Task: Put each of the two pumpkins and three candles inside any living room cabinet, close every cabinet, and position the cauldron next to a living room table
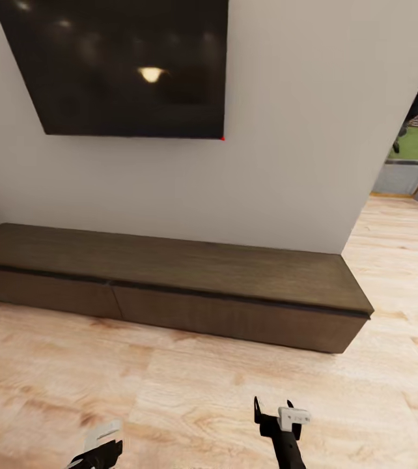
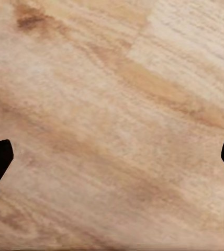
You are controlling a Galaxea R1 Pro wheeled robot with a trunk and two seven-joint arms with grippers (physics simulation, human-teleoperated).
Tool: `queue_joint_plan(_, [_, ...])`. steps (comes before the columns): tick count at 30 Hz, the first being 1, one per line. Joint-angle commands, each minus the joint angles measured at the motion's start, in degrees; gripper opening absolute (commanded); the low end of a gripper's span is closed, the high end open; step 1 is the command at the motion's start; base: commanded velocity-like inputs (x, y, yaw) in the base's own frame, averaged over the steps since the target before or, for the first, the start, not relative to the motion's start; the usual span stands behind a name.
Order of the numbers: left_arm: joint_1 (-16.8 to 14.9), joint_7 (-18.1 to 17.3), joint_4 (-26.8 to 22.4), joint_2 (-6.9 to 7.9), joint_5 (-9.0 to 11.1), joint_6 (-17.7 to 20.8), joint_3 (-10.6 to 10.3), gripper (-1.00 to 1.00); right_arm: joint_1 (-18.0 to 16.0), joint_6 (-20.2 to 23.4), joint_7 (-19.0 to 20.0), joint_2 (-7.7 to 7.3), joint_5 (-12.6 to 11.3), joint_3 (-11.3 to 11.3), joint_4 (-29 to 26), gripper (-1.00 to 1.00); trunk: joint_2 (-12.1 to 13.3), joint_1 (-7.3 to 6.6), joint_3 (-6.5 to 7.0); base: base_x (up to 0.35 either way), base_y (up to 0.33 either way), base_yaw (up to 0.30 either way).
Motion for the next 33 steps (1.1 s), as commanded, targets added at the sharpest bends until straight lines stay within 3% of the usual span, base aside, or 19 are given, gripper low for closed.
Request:
queue_joint_plan(1, [0.00, 0.40, -0.19, 0.05, 0.30, -0.07, -0.48, 1.00, -0.03, -0.39, -0.04, 0.05, 0.14, -0.28, 0.03, 1.00, -0.02, -0.02, -0.04, -0.057, 0.049, 0.276])
queue_joint_plan(11, [0.00, 0.31, -0.07, 0.02, 0.30, 0.02, -0.48, 1.00, -0.03, -1.29, -0.31, 0.18, 0.18, -0.25, 0.02, 1.00, -0.02, -0.02, -0.04, -0.011, 0.009, 0.280])
queue_joint_plan(17, [0.00, -0.91, 0.06, -0.06, 0.30, -0.63, -0.48, 1.00, -0.03, -2.70, -5.00, 0.22, 0.43, -0.07, 0.02, 1.00, -0.02, -0.02, -0.04, 0.000, 0.000, 0.285])
queue_joint_plan(18, [0.00, -1.66, 0.07, -0.02, 0.33, -1.75, -0.45, 1.00, -0.03, -3.34, -5.59, 0.26, 0.48, -0.05, 0.02, 1.00, -0.02, -0.02, -0.04, 0.000, 0.000, 0.286])
queue_joint_plan(22, [1.33, -5.66, 1.03, 0.02, 0.40, -15.00, -0.45, 1.00, -0.03, -4.85, -6.41, 0.32, 0.56, -0.03, 0.02, 1.00, -0.02, -0.02, -0.04, 0.000, 0.000, 0.286])
queue_joint_plan(26, [3.18, -6.73, 1.39, -0.10, 0.39, -23.97, -0.46, 1.00, -0.05, -5.18, -6.59, 0.34, 0.57, -0.02, 0.02, 1.00, -0.02, -0.02, -0.04, 0.000, 0.000, 0.286])
queue_joint_plan(30, [3.59, -6.75, 1.48, 0.07, 0.57, -26.12, -0.24, 1.00, -0.03, -5.25, -6.62, 0.34, 0.58, -0.02, 0.02, 1.00, -0.02, -0.02, -0.04, 0.000, 0.000, 0.286])
queue_joint_plan(33, [3.67, -5.56, 1.55, 0.11, 1.99, -26.48, -0.01, 1.00, -0.04, -5.27, -6.67, 0.34, 0.58, -0.02, 0.02, 1.00, -0.02, -0.02, -0.04, 0.000, 0.000, 0.286])
